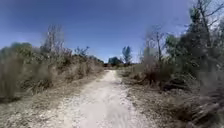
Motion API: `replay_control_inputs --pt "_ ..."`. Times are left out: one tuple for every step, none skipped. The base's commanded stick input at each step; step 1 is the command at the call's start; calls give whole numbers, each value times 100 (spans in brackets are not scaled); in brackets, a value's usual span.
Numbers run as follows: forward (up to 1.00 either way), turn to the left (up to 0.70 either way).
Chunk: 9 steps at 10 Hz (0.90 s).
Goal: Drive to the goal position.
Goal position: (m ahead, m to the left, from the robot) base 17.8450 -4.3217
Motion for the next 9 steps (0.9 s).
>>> replay_control_inputs --pt "70 0" --pt "70 0" --pt "70 0" --pt "70 0" --pt "70 0" --pt "70 0" --pt "70 0" --pt "70 0" --pt "70 0"
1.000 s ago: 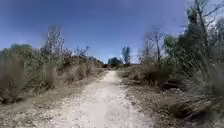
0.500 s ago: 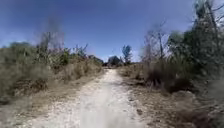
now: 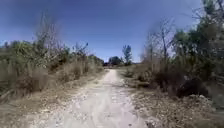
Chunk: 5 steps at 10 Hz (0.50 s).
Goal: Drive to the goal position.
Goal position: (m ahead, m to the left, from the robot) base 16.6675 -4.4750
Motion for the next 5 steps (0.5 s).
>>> replay_control_inputs --pt "70 0" --pt "70 0" --pt "70 0" --pt "70 0" --pt "70 0"
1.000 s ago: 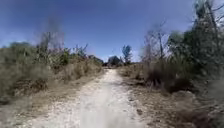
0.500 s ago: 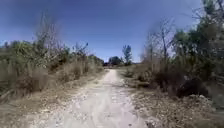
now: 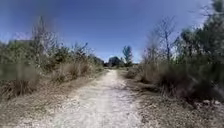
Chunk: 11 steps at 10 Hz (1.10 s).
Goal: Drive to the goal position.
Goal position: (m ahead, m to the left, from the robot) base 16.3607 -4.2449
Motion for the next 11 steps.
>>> replay_control_inputs --pt "70 0" --pt "70 0" --pt "70 0" --pt "70 0" --pt "70 0" --pt "70 0" --pt "70 0" --pt "70 0" --pt "70 0" --pt "70 0" --pt "70 0"
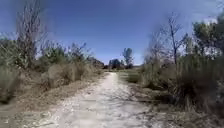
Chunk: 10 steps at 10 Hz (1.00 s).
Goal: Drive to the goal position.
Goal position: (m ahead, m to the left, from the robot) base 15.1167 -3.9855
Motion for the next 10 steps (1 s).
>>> replay_control_inputs --pt "70 0" --pt "70 0" --pt "70 0" --pt "70 0" --pt "70 0" --pt "70 0" --pt "70 0" --pt "70 0" --pt "70 0" --pt "70 0"
